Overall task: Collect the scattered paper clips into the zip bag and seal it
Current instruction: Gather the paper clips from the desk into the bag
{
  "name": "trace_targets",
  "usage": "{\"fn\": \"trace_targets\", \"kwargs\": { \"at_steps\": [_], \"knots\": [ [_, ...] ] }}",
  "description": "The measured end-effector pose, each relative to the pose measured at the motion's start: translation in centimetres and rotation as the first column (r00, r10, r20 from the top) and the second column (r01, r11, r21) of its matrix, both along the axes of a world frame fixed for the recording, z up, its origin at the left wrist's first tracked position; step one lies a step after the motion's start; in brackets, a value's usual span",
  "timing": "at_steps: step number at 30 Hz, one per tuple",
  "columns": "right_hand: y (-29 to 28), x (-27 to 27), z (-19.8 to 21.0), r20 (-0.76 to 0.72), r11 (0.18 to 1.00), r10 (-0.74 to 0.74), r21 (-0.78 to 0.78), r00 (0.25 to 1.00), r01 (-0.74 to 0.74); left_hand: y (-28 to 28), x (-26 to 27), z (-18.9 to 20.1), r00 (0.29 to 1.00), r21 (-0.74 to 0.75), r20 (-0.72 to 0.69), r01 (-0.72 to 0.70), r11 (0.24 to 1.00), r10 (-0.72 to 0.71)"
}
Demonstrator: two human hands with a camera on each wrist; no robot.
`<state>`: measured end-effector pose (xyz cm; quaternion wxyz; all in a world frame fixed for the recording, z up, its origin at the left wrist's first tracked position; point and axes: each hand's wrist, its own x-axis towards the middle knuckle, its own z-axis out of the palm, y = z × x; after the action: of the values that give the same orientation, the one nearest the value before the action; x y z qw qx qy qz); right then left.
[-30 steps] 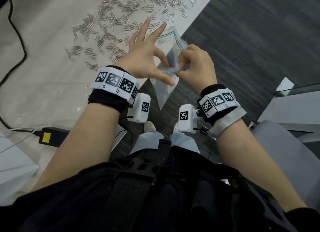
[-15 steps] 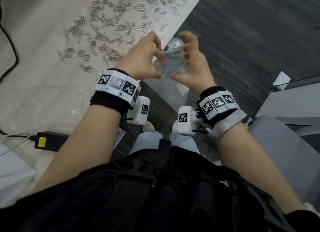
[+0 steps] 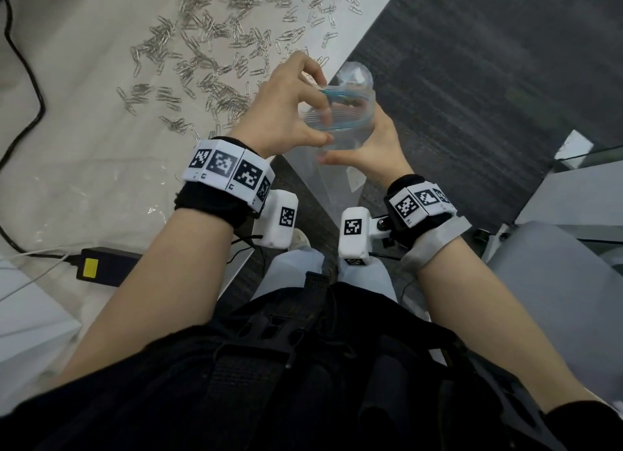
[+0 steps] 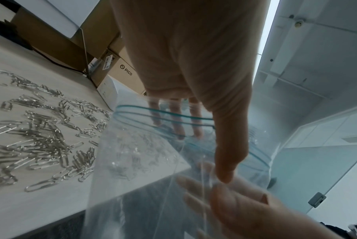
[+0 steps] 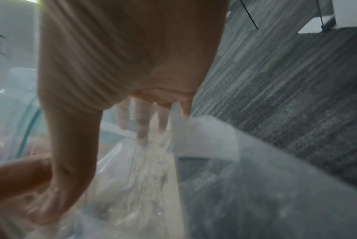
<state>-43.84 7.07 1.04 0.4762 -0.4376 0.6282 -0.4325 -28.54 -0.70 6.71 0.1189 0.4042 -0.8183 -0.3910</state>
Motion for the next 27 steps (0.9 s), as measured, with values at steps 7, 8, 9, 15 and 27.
{"fn": "trace_targets", "kwargs": {
  "at_steps": [7, 8, 9, 15, 27],
  "knots": [
    [0.4, 1.3, -1.2, 0.127, 0.994, -0.112, 0.02, 0.986, 0.11, 0.6, -0.3, -1.0, 1.0, 0.032, 0.0, 0.017, 0.999, -0.017],
    [0.4, 1.4, -1.4, 0.114, 0.993, -0.121, 0.022, 0.986, 0.119, 0.7, -0.3, -1.2, 1.0, 0.029, 0.005, 0.021, 0.999, -0.021],
    [0.4, 1.5, -1.5, 0.102, 0.991, -0.13, 0.029, 0.986, 0.128, 0.7, -0.3, -1.3, 1.0, 0.032, 0.009, 0.024, 0.999, -0.025],
    [0.8, 1.6, -2.0, 0.088, 0.984, -0.176, 0.043, 0.98, 0.173, 0.5, 0.3, -2.0, 0.998, 0.031, 0.047, 0.031, 0.999, -0.032],
    [1.5, 1.6, -5.3, 0.016, 0.946, -0.316, 0.078, 0.949, 0.314, 1.0, 2.4, -5.3, 0.997, -0.012, 0.01, -0.08, 0.997, 0.08]
  ]
}}
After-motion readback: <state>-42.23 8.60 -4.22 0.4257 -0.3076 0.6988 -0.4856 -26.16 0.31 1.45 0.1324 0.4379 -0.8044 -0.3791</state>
